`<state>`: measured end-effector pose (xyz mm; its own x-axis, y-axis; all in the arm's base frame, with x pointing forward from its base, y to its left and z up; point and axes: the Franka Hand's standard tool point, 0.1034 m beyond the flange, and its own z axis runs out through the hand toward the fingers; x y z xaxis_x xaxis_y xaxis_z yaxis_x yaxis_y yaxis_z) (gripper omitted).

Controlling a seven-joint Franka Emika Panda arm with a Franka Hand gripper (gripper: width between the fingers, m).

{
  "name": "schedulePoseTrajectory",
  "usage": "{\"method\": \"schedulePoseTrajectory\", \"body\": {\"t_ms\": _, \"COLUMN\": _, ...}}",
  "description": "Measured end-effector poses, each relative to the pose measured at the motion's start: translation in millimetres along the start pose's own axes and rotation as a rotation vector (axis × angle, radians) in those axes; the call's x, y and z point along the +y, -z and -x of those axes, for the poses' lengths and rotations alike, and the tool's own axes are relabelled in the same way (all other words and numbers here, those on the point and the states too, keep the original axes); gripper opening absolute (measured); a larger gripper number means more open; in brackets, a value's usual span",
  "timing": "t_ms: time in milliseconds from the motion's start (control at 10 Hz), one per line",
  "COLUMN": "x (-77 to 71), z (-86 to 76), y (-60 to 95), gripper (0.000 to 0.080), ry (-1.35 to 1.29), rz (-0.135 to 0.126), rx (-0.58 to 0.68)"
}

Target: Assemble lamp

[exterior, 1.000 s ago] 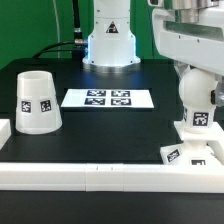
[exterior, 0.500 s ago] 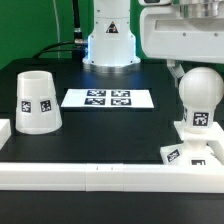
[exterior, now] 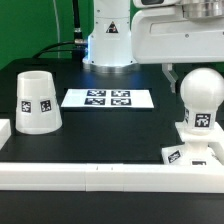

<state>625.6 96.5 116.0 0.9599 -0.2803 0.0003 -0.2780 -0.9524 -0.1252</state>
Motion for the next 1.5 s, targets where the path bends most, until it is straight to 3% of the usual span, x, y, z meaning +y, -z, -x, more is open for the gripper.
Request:
{"method": "schedulePoseTrajectory", "body": {"t_ms": 500, "x": 2.1, "z": -8.9, "y": 4.3, "gripper": 0.0699, "ry": 0.522, "rz": 0.054, "rx": 0.035}}
{"method": "schedulePoseTrajectory", "body": {"t_ms": 800, "x": 0.3, "z": -7.2, "y": 2.3, "gripper": 0.0699, "ry": 0.821, "rz": 0.073, "rx": 0.023}}
{"method": "schedulePoseTrajectory", "body": {"t_ms": 1000, "x": -0.7, "z": -6.6, "y": 2.1, "gripper": 0.0699, "ry": 0.984, "rz": 0.102, "rx": 0.014}}
{"method": "schedulePoseTrajectory", "body": {"t_ms": 1500, "x": 4.4, "z": -7.6, "y": 1.8, "gripper": 0.0671, "ry": 1.178, "rz": 0.114, "rx": 0.001}}
